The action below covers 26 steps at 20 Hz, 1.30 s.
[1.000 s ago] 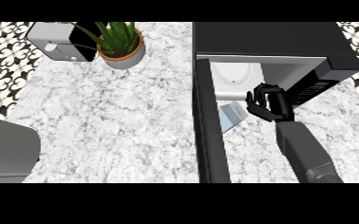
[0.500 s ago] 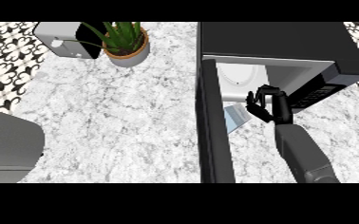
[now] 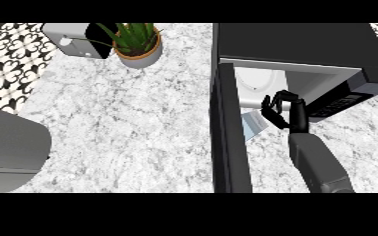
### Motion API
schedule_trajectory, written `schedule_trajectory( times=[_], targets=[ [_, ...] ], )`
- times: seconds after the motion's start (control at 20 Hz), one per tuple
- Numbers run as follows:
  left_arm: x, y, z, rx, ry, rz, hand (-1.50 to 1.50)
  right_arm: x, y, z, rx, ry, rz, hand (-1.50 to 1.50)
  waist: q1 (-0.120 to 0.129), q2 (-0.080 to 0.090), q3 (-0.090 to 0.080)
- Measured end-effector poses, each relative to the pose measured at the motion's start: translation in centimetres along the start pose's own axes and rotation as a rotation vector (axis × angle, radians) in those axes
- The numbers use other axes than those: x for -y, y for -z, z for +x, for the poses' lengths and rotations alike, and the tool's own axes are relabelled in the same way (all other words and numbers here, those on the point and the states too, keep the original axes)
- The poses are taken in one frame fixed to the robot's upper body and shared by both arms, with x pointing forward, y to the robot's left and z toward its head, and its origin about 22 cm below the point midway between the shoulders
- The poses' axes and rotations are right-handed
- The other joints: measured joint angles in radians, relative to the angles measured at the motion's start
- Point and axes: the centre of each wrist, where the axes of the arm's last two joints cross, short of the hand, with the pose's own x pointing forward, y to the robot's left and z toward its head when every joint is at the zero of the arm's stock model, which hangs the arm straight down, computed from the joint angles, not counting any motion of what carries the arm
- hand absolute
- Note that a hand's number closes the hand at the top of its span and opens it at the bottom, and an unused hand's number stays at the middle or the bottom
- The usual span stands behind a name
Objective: Pick up the milk, place it into the microwave and close the microwave
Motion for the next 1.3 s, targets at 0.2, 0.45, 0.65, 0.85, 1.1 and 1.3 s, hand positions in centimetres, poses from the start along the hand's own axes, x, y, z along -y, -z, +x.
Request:
schedule_trajectory(
  times=[0.2, 0.45, 0.65, 0.85, 1.1, 1.3],
  targets=[
    [-0.1, 0.3, 0.0, 0.001, -0.002, -0.012, -1.5, 0.1, -0.3, -0.1, 0.0, -0.031, -0.035, 1.5, 0.012, 0.002, -0.001],
    [-0.4, 0.7, 0.0, 0.007, -0.001, -0.021, -1.5, 0.3, -0.5, -0.1, 0.002, -0.061, -0.081, 1.5, 0.026, 0.006, 0.0],
    [-0.6, 1.0, 0.0, 0.007, 0.0, -0.026, -1.5, 0.5, -0.7, -0.2, 0.0, -0.083, -0.113, 1.5, 0.037, 0.008, 0.0],
    [-0.9, 1.2, 0.2, 0.003, 0.018, -0.026, -1.5, 0.7, -0.9, -0.2, 0.003, -0.103, -0.143, 1.5, 0.049, 0.012, 0.002],
    [-1.2, 1.5, 0.4, -0.006, 0.042, -0.039, -1.5, 1.2, -1.1, -0.2, 0.015, -0.129, -0.165, 1.5, 0.062, 0.017, 0.005],
    [-1.4, 1.8, 0.3, -0.009, 0.046, -0.046, -1.5, 1.5, -1.3, -0.2, 0.024, -0.177, -0.185, -1.5, 0.073, 0.024, 0.005]
  ],
)
